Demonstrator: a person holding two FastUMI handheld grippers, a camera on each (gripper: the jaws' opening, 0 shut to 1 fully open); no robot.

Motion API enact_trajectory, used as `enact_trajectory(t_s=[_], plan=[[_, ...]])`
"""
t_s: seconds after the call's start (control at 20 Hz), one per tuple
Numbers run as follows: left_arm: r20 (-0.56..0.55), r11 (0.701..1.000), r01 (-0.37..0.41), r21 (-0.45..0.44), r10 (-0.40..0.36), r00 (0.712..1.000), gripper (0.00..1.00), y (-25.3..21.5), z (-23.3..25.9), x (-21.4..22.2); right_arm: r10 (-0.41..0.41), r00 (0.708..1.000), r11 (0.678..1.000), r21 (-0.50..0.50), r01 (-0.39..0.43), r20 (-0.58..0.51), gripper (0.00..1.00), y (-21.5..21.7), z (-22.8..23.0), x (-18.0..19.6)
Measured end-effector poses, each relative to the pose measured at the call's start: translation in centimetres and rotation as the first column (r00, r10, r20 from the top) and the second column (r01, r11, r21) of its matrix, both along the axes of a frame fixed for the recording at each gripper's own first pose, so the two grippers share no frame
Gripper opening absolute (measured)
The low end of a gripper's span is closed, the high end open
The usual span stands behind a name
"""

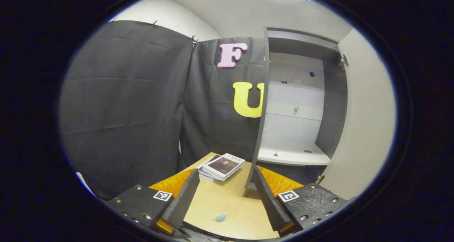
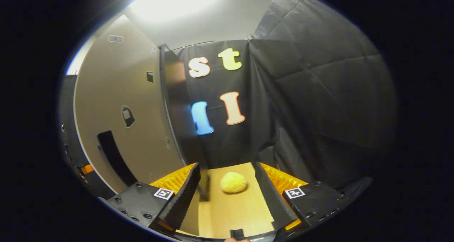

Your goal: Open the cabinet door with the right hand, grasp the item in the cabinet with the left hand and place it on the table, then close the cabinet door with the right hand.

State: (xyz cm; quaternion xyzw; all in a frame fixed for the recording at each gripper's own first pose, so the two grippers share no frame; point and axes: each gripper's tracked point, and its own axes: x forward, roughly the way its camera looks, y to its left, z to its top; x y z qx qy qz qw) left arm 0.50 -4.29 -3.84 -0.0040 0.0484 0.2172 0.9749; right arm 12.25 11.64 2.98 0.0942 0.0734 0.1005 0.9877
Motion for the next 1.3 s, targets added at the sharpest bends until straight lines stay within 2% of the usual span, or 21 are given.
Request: enact_trajectory(t_s=[0.05,0.1,0.3,0.45,0.6,0.65,0.7,0.75,0.8,0.85,0.9,0.95,1.0,1.3], plan=[[0.004,1.0,0.009,-0.002,-0.009,1.0,0.91,-0.3,0.3,0.0,0.036,0.999,0.999,0.021,-0.036,-0.007,0.93,1.1,0.4,-0.4],[0.008,1.0,0.025,-0.011,-0.025,1.0,0.89,-0.8,0.6,0.0,0.056,0.998,0.998,0.025,-0.056,-0.002,0.98,1.6,0.9,-0.8],[0.018,0.996,0.09,-0.011,-0.09,0.996,0.89,-1.4,2.1,0.5,0.065,0.998,0.995,-0.08,-0.063,0.018,0.98,3.3,1.1,-1.3],[0.031,0.99,0.143,0.012,-0.143,0.989,0.89,-1.1,3.2,1.3,0.077,0.997,0.991,-0.108,-0.075,0.012,0.98,5.4,0.9,-1.3],[0.043,0.98,0.196,0.014,-0.197,0.979,0.89,0.1,3.7,2.5,0.026,0.999,0.993,-0.114,-0.023,0.021,0.98,5.6,1.7,-1.8],[0.039,0.977,0.212,0.008,-0.213,0.976,0.89,0.5,3.4,2.9,0.008,0.999,0.992,-0.128,-0.004,0.034,0.92,5.5,2.3,-1.9],[0.03,0.975,0.224,0.002,-0.224,0.974,0.89,1.0,2.9,3.2,0.0,0.999,0.988,-0.152,0.007,0.043,0.92,5.7,2.3,-2.1],[0.02,0.973,0.229,-0.004,-0.229,0.973,0.92,1.6,2.5,3.4,-0.003,0.999,0.984,-0.176,0.01,0.039,0.92,6.0,2.3,-2.3],[0.009,0.973,0.231,-0.008,-0.231,0.973,0.89,2.2,2.2,3.7,-0.005,0.999,0.981,-0.194,0.013,0.038,0.98,6.3,2.2,-2.4],[0.004,0.973,0.232,-0.01,-0.232,0.973,0.93,2.7,1.9,4.1,0.0,0.999,0.979,-0.202,0.007,0.036,0.92,6.9,2.3,-2.7],[0.004,0.973,0.233,-0.01,-0.233,0.973,0.89,3.2,2.0,4.4,0.004,0.999,0.981,-0.194,0.002,0.033,0.95,7.5,2.2,-2.8],[0.005,0.972,0.233,-0.01,-0.233,0.973,0.92,3.7,2.0,4.6,0.012,1.0,0.984,-0.177,-0.007,0.023,0.88,8.4,1.9,-3.2],[0.006,0.972,0.236,-0.01,-0.236,0.972,0.92,4.1,2.0,4.9,0.022,1.0,0.986,-0.163,-0.019,0.017,0.96,9.5,1.7,-3.5],[0.026,0.968,0.246,-0.044,-0.245,0.969,0.89,7.1,2.1,5.1,0.124,0.992,0.982,-0.146,-0.12,0.013,0.96,16.1,1.2,-4.0]])
